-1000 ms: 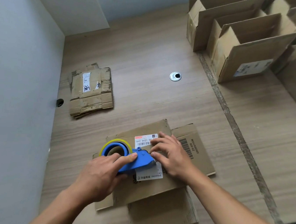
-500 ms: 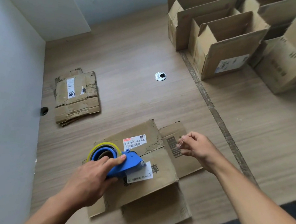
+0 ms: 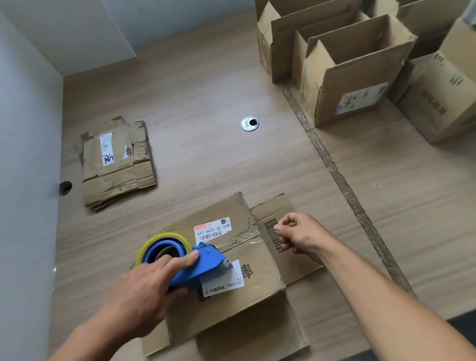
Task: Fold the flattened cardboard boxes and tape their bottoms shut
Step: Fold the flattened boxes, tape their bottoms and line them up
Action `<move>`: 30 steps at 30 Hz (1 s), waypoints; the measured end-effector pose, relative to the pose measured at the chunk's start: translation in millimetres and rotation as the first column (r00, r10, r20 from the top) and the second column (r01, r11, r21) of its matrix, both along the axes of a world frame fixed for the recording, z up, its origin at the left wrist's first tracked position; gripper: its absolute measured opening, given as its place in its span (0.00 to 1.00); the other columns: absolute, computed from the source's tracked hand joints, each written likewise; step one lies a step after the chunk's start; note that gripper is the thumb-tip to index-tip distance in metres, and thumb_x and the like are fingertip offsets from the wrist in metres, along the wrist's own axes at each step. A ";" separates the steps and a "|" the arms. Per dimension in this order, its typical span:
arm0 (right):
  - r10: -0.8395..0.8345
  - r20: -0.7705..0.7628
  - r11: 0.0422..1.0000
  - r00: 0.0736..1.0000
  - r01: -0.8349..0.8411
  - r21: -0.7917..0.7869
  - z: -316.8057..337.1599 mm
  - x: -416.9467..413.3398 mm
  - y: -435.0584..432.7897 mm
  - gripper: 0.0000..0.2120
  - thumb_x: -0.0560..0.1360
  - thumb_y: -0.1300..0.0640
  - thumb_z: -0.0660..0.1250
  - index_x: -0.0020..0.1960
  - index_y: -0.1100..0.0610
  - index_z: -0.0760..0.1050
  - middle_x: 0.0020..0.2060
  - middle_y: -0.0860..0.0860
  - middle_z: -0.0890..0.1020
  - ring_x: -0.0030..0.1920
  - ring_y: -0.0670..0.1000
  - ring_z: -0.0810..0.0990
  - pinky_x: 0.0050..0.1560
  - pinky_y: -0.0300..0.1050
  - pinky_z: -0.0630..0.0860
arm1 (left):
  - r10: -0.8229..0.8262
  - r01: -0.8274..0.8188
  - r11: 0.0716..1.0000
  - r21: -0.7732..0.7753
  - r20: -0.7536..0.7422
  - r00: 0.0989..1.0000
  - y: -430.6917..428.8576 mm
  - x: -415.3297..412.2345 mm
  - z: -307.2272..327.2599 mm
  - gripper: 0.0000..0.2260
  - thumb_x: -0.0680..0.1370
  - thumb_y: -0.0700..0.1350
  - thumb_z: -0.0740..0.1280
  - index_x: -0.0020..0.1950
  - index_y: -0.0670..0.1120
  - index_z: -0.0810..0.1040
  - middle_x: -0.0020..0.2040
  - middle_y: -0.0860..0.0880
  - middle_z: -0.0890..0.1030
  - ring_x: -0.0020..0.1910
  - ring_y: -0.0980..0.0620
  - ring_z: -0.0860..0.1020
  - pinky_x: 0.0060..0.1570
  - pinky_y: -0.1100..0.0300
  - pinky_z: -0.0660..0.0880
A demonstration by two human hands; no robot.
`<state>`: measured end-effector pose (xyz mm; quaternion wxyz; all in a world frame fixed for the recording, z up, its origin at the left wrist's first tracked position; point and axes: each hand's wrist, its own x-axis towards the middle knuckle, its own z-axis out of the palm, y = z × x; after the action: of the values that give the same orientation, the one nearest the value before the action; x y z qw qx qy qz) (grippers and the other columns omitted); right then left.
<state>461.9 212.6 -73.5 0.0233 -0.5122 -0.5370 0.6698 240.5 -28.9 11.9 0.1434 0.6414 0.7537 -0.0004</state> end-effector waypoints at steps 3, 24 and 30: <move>-0.021 0.016 1.000 1.000 0.021 0.000 -7.1 -5.8 -8.6 0.08 0.81 0.60 0.66 0.43 0.56 0.70 0.29 0.52 0.76 0.27 0.48 0.75 0.24 0.36 0.61 | -0.004 0.004 1.000 0.000 -0.029 1.000 1.3 -0.2 1.1 0.32 0.70 0.57 0.67 0.73 0.62 0.60 0.43 0.57 0.78 0.33 0.50 0.79 0.26 0.58 0.71; 0.194 0.131 0.886 0.972 -0.231 0.402 12.9 -23.7 -33.9 0.14 0.77 0.44 0.69 0.58 0.50 0.75 0.48 0.46 0.79 0.51 0.50 0.78 0.51 0.45 0.74 | 0.003 -0.007 1.000 0.028 0.129 0.992 3.0 -4.8 -0.5 0.28 0.72 0.68 0.50 0.70 0.77 0.43 0.62 0.56 0.78 0.57 0.47 0.79 0.50 0.51 0.76; 0.233 0.098 0.846 0.968 -0.251 0.471 5.8 -23.9 -36.4 0.29 0.79 0.45 0.66 0.77 0.36 0.58 0.60 0.49 0.75 0.61 0.50 0.75 0.62 0.45 0.71 | 0.019 -0.009 0.999 -0.048 0.209 0.978 16.6 -23.0 32.6 0.29 0.73 0.66 0.56 0.74 0.71 0.56 0.54 0.52 0.82 0.44 0.51 0.77 0.47 0.56 0.75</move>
<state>438.1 176.2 -67.7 0.0547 -0.4309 -0.7465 0.5040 217.5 -12.3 44.5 0.2368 0.6291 0.7387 0.0503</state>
